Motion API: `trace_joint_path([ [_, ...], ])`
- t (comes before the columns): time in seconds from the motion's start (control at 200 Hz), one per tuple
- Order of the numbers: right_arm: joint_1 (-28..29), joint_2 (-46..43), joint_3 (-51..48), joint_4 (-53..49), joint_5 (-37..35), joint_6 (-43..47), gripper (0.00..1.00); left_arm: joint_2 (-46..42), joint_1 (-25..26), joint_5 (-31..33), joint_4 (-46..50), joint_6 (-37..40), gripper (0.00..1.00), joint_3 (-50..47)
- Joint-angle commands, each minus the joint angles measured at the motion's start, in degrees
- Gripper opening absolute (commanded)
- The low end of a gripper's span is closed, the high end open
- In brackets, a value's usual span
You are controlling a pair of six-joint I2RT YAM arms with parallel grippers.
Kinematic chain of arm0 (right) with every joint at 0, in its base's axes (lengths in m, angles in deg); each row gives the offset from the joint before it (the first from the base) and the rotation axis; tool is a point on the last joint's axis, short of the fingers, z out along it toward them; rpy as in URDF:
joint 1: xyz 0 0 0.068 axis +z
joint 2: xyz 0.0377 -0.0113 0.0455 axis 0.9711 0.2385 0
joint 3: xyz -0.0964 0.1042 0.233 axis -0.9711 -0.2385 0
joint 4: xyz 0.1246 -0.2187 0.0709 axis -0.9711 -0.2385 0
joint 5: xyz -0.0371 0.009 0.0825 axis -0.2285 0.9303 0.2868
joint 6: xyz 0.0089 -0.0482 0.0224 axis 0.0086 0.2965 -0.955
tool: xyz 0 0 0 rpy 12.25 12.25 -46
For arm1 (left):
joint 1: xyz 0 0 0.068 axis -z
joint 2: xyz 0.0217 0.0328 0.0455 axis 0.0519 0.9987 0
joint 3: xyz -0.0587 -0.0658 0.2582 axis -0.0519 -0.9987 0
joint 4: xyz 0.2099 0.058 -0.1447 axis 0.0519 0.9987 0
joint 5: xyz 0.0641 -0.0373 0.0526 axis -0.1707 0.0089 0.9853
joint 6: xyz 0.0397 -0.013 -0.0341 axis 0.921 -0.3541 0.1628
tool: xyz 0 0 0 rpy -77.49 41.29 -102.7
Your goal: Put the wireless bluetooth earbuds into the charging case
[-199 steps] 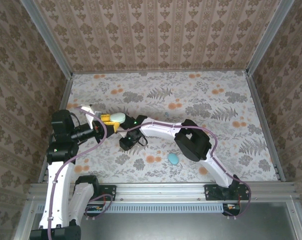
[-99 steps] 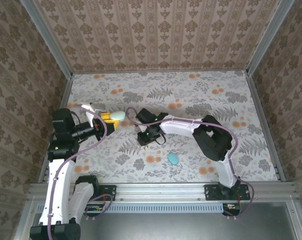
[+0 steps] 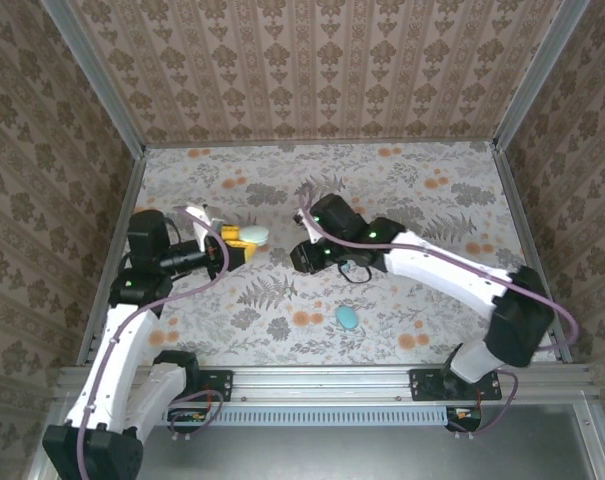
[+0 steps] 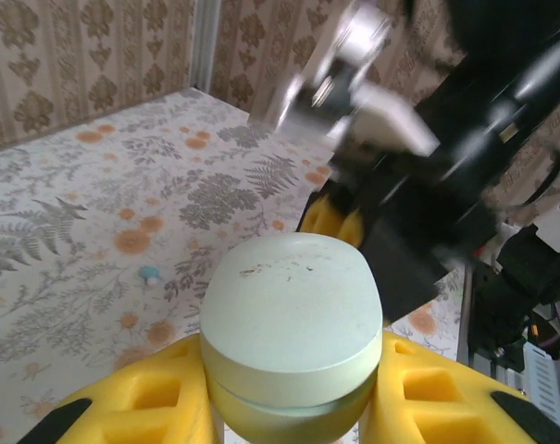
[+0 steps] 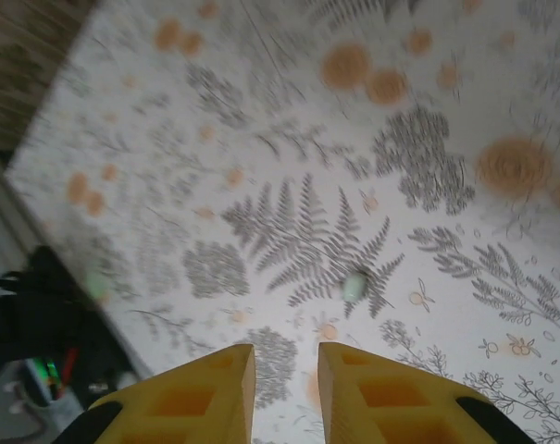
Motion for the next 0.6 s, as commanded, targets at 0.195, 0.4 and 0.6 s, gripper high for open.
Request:
trace_joint_path([
  [0.195,1.6,-2.9,5.3,-0.8,4.3,-0.1,0.27,4.6,5.8,3.5,-4.7,1.1,0.00,2.7],
  [0.4,1.6,-0.6,7.2,0.0,7.1,0.4,0.26,4.8,6.9,4.1,-4.7,0.9,0.00,2.9],
  [0.6,1.4,1.1,9.6,0.1,6.4,1.1,0.26,4.9,7.9,4.2,-4.8,0.8,0.00,2.7],
])
